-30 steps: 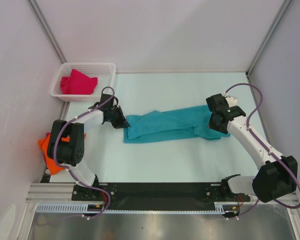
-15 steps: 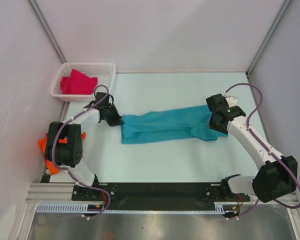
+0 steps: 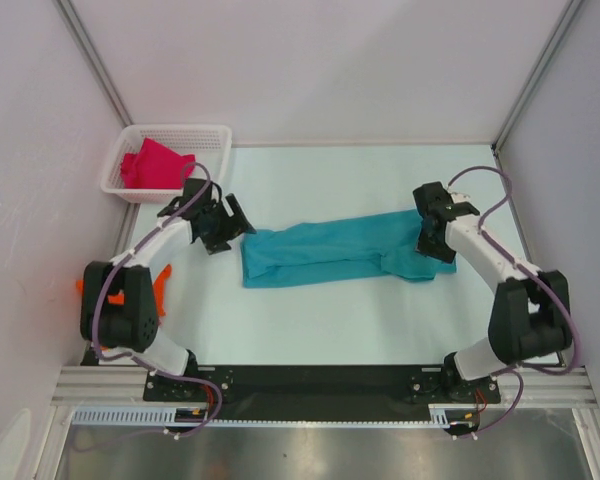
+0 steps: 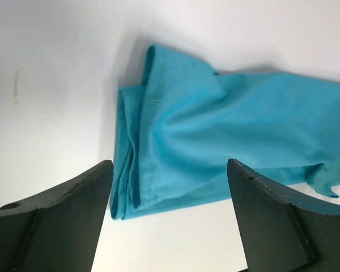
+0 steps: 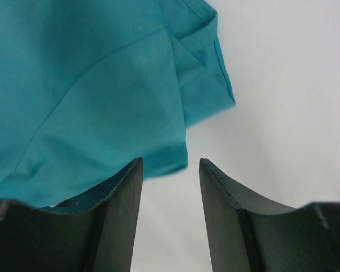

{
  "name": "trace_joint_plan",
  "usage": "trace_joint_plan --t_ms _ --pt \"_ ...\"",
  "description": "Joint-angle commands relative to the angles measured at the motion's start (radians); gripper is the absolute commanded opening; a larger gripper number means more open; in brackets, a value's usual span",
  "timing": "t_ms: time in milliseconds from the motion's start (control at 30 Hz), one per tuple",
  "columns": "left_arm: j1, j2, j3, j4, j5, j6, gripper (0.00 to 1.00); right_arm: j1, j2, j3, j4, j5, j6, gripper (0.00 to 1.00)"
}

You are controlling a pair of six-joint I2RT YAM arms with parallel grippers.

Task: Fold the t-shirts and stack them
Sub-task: Fold the other side of the tshirt into a rectangle

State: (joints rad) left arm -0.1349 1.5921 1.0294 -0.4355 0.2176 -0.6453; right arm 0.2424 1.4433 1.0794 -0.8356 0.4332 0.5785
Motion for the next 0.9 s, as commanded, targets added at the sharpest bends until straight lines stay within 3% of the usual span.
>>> trace_joint_plan --t_ms 0,233,867 --pt "0.006 -0.168 0.093 -0.083 -0.081 0.061 0.88 -0.063 0.152 0.076 0.108 -0.036 -0.049 0.50" --pt "0.008 -0.280 0.074 -0.117 -0.063 0.087 0.91 -0.158 0.342 0.192 0.144 -0.108 -0.060 0.52" --pt "0.011 -0.282 0.015 -0.098 -0.038 0.102 0.91 -0.201 0.430 0.191 0.178 -0.070 -0.081 0.54"
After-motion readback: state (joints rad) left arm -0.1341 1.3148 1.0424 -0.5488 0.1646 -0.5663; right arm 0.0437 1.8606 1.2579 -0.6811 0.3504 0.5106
